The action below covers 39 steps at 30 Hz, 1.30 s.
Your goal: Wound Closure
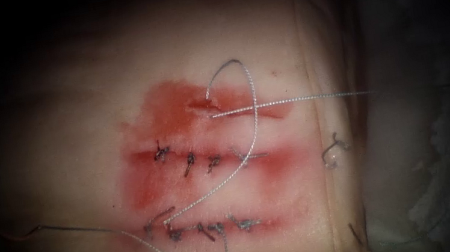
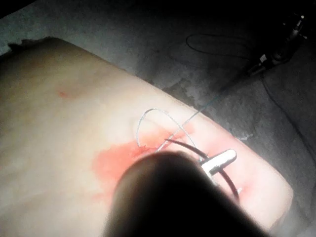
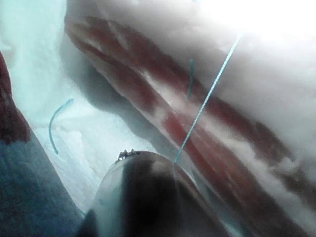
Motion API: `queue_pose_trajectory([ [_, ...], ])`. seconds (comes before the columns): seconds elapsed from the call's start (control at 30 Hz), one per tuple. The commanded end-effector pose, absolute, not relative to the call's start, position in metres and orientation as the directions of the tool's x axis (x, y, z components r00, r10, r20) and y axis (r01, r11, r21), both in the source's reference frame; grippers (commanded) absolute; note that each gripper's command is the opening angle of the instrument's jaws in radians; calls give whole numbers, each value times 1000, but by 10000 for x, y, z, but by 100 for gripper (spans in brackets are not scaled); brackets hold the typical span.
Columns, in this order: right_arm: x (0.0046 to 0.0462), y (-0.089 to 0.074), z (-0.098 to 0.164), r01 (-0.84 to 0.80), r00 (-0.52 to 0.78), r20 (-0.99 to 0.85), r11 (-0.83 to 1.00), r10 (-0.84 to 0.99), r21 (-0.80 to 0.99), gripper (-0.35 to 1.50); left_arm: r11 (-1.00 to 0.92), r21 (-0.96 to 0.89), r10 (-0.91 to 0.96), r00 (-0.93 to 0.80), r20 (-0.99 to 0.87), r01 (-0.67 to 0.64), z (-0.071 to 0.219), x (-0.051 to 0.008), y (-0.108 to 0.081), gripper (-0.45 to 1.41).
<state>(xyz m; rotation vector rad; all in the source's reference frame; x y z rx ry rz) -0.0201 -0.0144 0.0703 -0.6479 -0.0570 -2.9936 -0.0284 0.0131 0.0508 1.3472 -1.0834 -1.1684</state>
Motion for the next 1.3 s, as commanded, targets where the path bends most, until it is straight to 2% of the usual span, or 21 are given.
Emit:
queue_pose_trajectory([
  [0.03,-207,-150,710,90,-908,412,-996,-77,11,-35,-87,996,-988,126,-85,-15,511,-290,136,-45],
  [1.3,-349,-157,717,178,-926,326,-982,-190,-65,-35,-87,996,-988,128,-84,-15,511,-290,135,-45],
])
